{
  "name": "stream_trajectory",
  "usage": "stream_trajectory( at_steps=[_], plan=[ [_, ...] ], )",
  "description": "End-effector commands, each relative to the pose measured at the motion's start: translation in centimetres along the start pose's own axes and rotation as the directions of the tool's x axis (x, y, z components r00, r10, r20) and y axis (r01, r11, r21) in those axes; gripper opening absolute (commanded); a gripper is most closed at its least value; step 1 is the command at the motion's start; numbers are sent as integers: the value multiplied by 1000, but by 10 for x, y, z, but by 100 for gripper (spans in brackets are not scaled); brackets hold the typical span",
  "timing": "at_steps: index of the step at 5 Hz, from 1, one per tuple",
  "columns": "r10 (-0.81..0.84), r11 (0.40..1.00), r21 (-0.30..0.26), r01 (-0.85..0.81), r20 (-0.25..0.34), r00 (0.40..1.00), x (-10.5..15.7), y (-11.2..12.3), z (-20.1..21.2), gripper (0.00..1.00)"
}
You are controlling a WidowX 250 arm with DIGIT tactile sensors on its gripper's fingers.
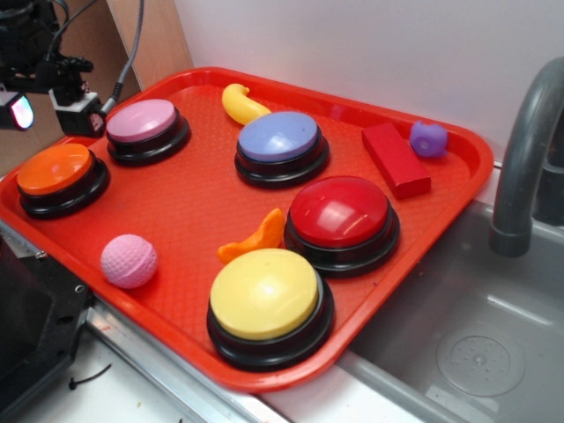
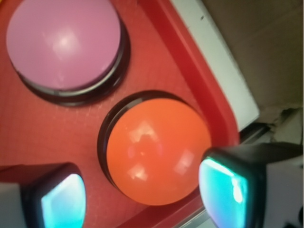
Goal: Push the orange button.
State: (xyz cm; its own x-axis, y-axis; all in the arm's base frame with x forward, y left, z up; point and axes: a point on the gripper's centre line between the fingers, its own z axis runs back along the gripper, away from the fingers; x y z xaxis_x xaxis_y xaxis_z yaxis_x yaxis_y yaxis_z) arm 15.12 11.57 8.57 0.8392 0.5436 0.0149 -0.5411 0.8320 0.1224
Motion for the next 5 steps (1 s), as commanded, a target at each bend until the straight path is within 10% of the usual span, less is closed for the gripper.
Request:
stream_trajectory(
  at_steps=[1,5],
  plan=[
    [12,1000,19,-14,75,997,9,6,23,100],
    [-33,998,49,29,94,995,6,5,35,100]
  ],
)
